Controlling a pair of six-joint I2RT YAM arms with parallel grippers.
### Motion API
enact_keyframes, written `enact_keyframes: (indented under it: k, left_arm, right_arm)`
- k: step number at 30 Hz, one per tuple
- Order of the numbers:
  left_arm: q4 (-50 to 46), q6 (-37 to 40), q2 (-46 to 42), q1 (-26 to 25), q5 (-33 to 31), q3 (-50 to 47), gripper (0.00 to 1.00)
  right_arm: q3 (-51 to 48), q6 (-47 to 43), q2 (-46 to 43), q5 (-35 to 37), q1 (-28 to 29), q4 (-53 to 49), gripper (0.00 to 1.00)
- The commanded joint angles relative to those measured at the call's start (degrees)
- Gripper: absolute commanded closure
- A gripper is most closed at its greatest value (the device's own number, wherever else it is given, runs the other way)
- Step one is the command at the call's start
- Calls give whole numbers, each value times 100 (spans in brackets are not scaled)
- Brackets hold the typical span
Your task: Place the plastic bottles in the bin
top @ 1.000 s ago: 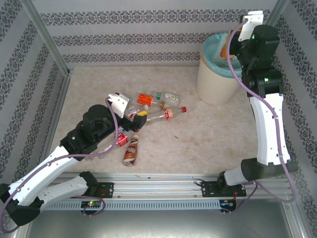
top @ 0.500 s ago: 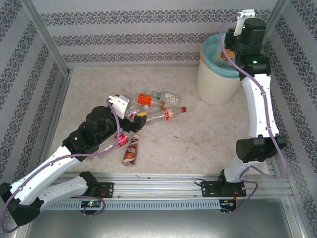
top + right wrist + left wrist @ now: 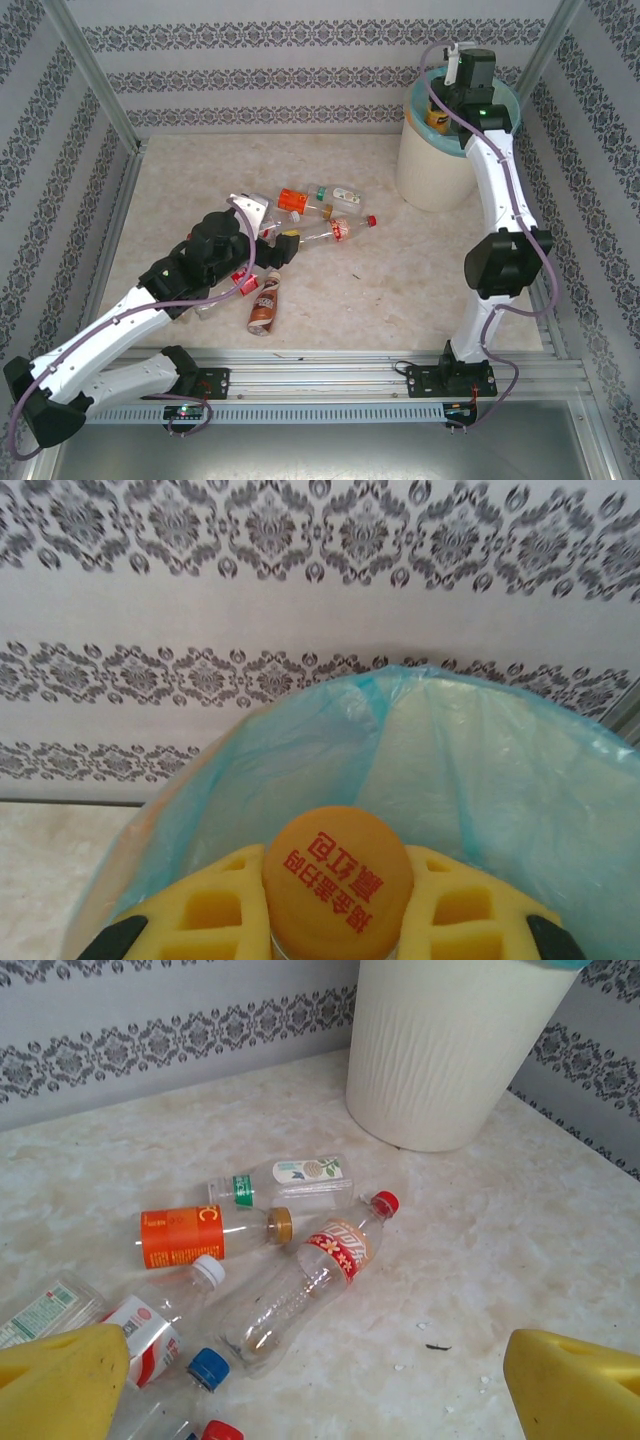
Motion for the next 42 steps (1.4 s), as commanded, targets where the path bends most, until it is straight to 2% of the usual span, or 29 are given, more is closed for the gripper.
enact_keyframes:
  k: [1,15,17,19,23,26,36,42]
  left_arm:
    - [-146,-179,75,37,-89,170,4]
    - [-340,-638,151,37,-181,143,6]
    - [-364,-734,162,33,-203,114,6]
    - [-396,-822,181,32,-206,105,6]
    - [-480,-904,182,38,-206,127,6]
    - [-498,-848,202,37,-239,149,6]
    - [-470,-702,427,38,-264,309,6]
    - [-454,-726,493,38,-216,287,6]
  right_arm:
    - [273,20,241,-159,-141,-128,100]
    - [452,65,817,-931,-399,-352,98]
    - [596,59,923,-938,-414,-434,90]
    - [693,99,965,-931,-424,-506,63]
    - [751,214,837,-968,-433,-542,49]
    - [765,320,709,-1002,-434,-434,50]
    - [1046,400,1000,-980,-474,-814,76]
    - [881,474,897,-838,-504,-875,67]
